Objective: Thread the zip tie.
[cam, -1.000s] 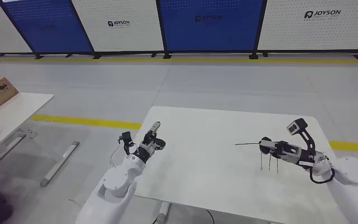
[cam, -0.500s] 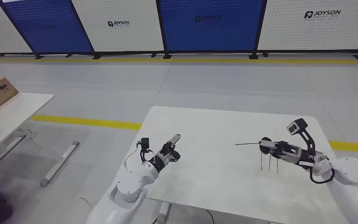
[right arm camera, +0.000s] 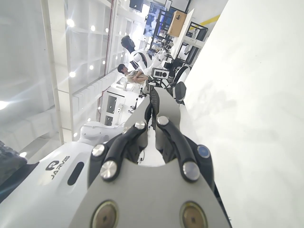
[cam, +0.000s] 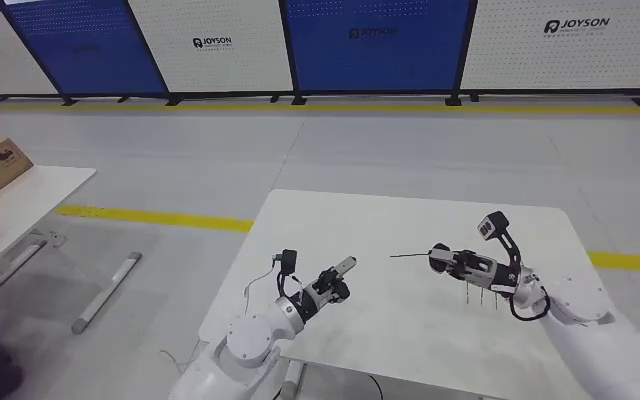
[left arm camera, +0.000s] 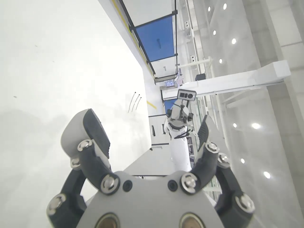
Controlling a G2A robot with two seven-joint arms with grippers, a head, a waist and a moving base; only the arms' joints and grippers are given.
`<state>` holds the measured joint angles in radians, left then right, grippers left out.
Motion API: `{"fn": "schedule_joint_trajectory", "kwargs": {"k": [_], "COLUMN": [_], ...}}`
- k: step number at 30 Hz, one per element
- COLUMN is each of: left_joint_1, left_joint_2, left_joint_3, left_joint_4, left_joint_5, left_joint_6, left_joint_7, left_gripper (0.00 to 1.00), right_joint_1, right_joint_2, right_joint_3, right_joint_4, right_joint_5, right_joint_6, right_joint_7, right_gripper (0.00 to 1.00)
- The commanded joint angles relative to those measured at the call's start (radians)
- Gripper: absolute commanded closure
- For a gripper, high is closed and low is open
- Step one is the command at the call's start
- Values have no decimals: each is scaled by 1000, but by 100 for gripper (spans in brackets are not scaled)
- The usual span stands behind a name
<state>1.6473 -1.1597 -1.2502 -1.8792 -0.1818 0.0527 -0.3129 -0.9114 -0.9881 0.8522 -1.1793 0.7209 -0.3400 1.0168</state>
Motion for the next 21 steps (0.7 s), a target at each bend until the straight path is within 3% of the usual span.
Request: {"fn": "schedule_joint_trajectory", "kwargs": {"k": [1,3,16,21], "left_joint_1": [-12,-20,-20,-20], "left_joint_2": [-2,-5,-5,-5], "left_joint_3": [17,26,26,26], "left_joint_4": [12,23,23,23], "left_joint_5": [-9,-16,-16,-16], "left_joint_6": [-6,-18,-18,-18], "left_joint_7": [-5,18,18,18], "left_gripper": [0,0,0,0], "right_joint_1": [16,16,14,-61], "right_joint_2": [-22,-22,-22,-38], "right_joint_3": [-20,-20,-19,75], "right_joint_4": [49,49,46,-26], "right_joint_5": [16,16,20,134], "right_joint_6": [0,0,0,0], "right_joint_7": [20,20,14,-48], "right_gripper": [100,100,100,100]}}
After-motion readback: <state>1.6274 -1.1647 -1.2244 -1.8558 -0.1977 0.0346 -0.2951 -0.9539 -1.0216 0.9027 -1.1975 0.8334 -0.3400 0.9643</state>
